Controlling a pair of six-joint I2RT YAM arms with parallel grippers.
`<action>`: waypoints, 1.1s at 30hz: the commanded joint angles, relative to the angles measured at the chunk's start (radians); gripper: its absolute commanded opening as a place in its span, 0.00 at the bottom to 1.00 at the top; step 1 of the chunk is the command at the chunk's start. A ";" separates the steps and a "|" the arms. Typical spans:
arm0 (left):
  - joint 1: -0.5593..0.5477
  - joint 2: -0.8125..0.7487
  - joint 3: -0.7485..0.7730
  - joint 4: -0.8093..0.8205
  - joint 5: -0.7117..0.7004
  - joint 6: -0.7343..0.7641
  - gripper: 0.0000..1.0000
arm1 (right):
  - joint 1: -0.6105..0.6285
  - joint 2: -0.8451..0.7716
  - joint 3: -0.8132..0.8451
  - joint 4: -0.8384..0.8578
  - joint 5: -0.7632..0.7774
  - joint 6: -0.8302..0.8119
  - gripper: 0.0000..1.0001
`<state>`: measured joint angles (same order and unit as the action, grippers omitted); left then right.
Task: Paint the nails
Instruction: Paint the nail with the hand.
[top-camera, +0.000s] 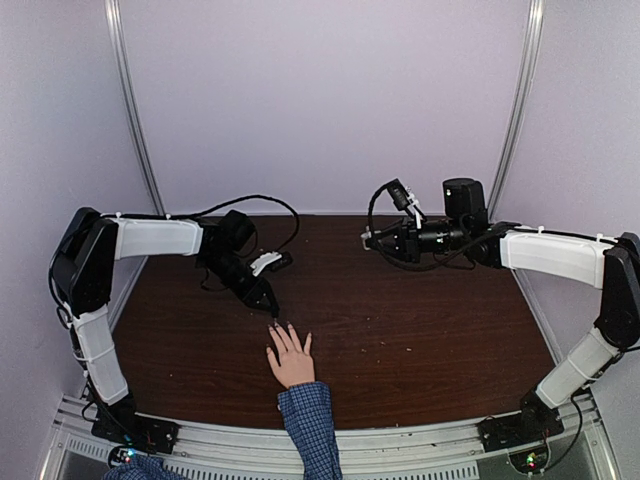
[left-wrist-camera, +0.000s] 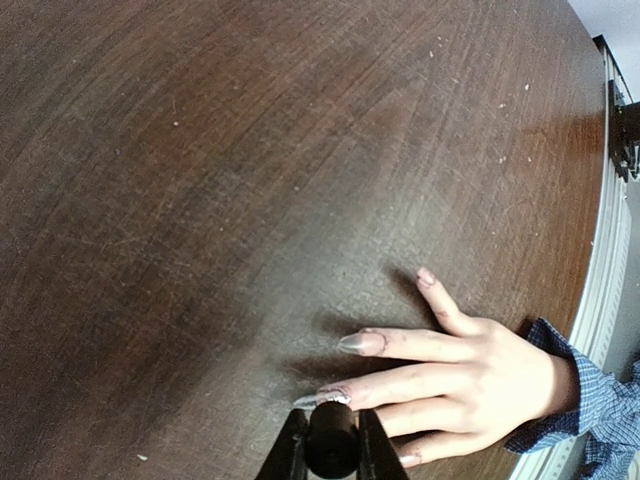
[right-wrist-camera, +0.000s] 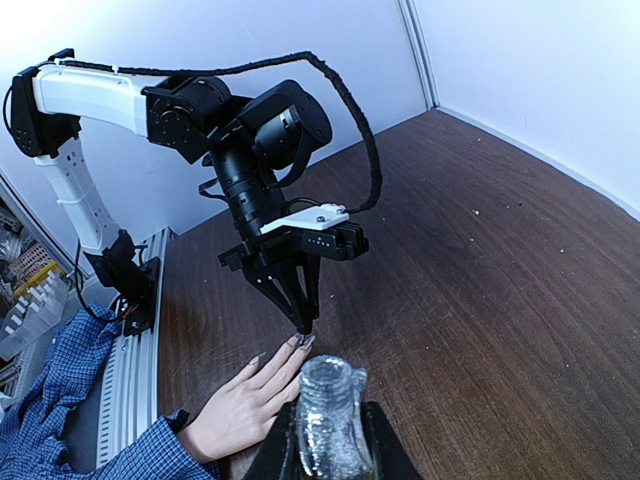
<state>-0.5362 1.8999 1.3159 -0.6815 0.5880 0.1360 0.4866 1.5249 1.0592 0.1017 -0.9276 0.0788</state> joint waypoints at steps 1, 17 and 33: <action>-0.003 0.016 0.028 0.028 -0.014 -0.021 0.00 | -0.005 -0.002 -0.010 0.025 -0.014 0.003 0.00; 0.021 0.008 0.029 0.056 -0.048 -0.061 0.00 | -0.005 0.000 -0.005 0.019 -0.014 0.002 0.00; 0.033 -0.040 -0.013 0.114 0.022 -0.056 0.00 | -0.005 -0.001 -0.004 0.021 -0.017 0.004 0.00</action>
<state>-0.5095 1.9022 1.3193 -0.6189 0.5602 0.0776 0.4866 1.5249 1.0592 0.1017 -0.9276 0.0784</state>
